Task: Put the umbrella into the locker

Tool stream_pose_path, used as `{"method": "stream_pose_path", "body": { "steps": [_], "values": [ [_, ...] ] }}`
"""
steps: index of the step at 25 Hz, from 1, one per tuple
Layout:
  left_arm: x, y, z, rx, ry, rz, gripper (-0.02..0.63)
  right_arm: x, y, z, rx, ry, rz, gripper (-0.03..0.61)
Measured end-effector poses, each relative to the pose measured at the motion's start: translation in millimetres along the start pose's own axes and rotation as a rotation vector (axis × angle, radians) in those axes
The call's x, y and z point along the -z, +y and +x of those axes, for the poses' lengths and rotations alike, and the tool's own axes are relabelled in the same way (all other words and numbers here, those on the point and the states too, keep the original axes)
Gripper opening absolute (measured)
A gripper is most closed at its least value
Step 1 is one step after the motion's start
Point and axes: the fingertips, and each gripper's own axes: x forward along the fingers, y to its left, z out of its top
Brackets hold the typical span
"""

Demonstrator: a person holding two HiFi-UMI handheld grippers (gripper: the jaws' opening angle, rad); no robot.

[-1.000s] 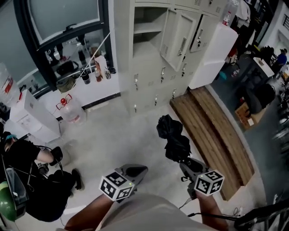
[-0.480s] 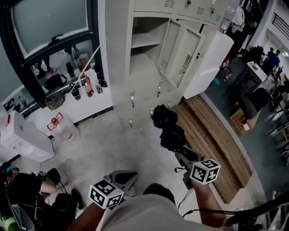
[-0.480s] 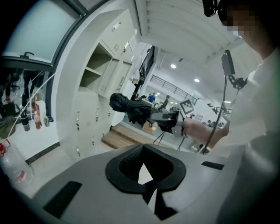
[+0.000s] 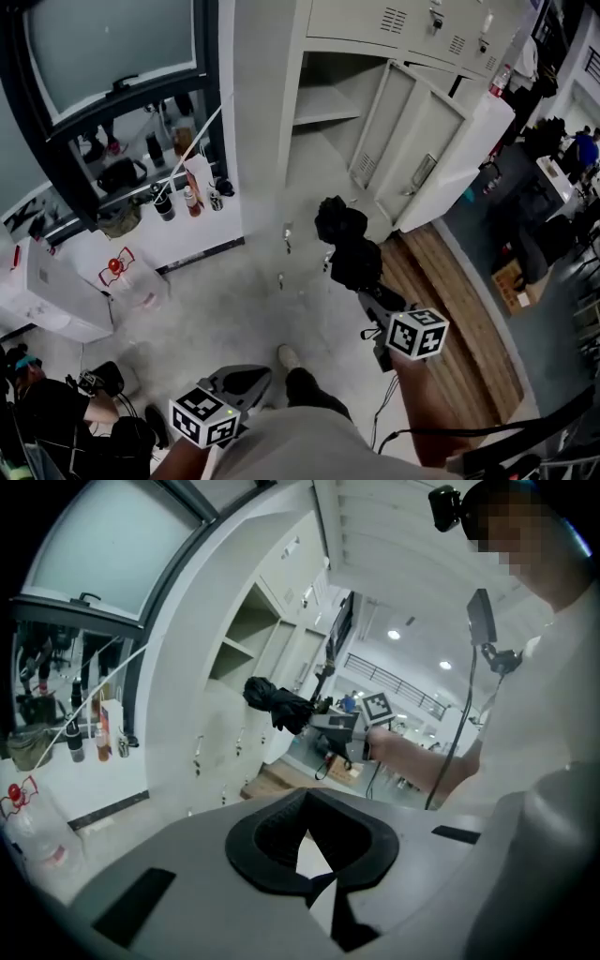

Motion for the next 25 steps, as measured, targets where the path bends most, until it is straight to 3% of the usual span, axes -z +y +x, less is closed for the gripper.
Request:
{"method": "stream_pose_path", "body": {
  "steps": [11,18,25],
  "values": [
    [-105,82,73,-0.097,-0.036,-0.020,0.011,-108,-57,155,-0.076,0.001,-0.105,0.158],
    [-136,117,111,-0.143,-0.046,-0.036,0.011,-144,-79,237,-0.107,-0.003,-0.143,0.158],
    [-163,145,115,-0.220,-0.066,-0.019,0.011,-171,-96,311,-0.109,-0.002,-0.175,0.158]
  ]
}}
